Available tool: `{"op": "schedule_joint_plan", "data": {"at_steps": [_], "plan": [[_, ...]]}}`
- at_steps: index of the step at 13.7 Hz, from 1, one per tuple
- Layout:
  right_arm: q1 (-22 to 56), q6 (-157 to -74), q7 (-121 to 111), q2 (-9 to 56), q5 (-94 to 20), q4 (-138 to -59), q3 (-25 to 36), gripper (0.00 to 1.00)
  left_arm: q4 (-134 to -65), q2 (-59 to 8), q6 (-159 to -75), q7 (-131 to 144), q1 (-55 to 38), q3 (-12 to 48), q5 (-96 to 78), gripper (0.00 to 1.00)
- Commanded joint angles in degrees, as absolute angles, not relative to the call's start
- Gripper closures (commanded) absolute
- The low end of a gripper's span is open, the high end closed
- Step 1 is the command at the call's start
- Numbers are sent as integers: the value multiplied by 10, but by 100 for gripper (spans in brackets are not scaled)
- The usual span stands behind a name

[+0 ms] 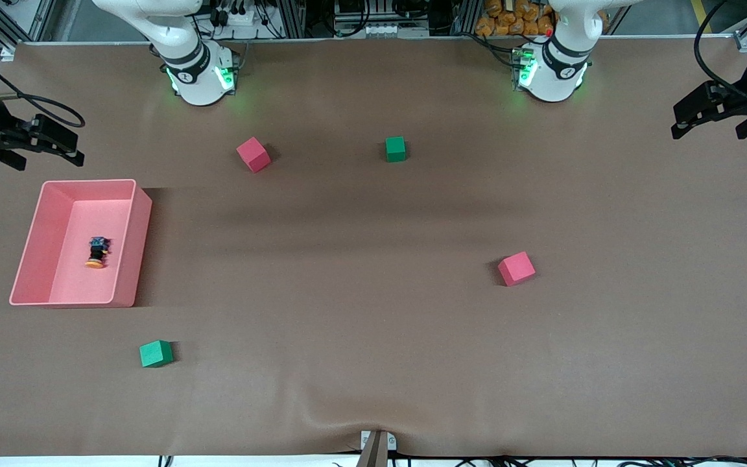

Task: Place and upright button with both arms
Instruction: 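Move the right gripper over the pink bin toward the button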

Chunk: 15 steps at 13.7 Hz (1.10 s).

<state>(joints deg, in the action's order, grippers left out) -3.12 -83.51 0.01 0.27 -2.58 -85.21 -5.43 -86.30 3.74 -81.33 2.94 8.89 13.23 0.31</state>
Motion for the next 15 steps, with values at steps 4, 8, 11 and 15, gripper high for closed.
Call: {"op": "schedule_joint_plan", "data": {"at_steps": [4,8,11,15], "plan": [[-25,-835,-8,-13,-25,-867,-47,0,-849,30,-806,32,90,133,14,0],[-31,-834,-8,-6,-23,-862,-46,0,-854,29,-806,33,89,135,38,0],[-41,-841,-8,22,15,-860,-47,0,-855,30,-807,32,88,135,36,0],[-77,-854,-9,97,35,-853,-45,0,-855,30,-809,36,88,140,35,0]]}}
